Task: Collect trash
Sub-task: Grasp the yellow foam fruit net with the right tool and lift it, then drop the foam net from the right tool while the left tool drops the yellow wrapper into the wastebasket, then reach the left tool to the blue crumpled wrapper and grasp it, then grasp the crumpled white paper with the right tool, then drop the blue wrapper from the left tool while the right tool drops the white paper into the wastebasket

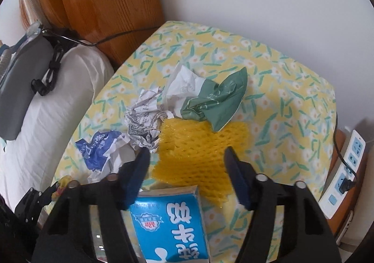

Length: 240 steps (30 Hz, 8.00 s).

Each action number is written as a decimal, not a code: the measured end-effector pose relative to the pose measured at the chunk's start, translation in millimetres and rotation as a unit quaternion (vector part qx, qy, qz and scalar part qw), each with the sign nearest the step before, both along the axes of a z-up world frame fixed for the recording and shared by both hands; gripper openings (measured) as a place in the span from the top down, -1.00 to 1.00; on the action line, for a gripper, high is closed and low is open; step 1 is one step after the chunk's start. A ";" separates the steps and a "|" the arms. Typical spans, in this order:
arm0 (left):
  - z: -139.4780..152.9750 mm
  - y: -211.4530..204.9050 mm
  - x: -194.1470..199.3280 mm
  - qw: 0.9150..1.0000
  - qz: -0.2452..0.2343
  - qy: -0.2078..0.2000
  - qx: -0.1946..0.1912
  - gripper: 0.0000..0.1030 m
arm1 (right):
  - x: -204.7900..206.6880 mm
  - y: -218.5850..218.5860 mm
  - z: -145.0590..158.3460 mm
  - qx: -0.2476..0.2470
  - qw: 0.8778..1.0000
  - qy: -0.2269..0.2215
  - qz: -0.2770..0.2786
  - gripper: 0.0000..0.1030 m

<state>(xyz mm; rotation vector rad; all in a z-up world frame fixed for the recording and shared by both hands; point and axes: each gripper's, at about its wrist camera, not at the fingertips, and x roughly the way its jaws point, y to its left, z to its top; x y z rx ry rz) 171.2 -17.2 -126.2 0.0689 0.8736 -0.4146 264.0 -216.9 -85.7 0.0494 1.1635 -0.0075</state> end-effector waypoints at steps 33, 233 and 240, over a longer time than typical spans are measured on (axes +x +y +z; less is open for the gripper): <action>71.3 14.7 -113.4 0.998 -0.020 -0.050 -0.028 0.13 | -190.6 23.3 110.7 0.084 0.971 -0.223 0.019 0.78; 2.6 -2.5 -279.2 0.984 -0.144 0.096 0.042 0.10 | -426.4 42.9 -67.8 0.004 0.998 -0.021 -0.060 -0.82; -4.6 -6.0 -287.4 0.980 -0.162 0.104 0.044 -0.54 | -428.1 32.8 -66.4 -0.004 0.997 -0.027 -0.079 -0.90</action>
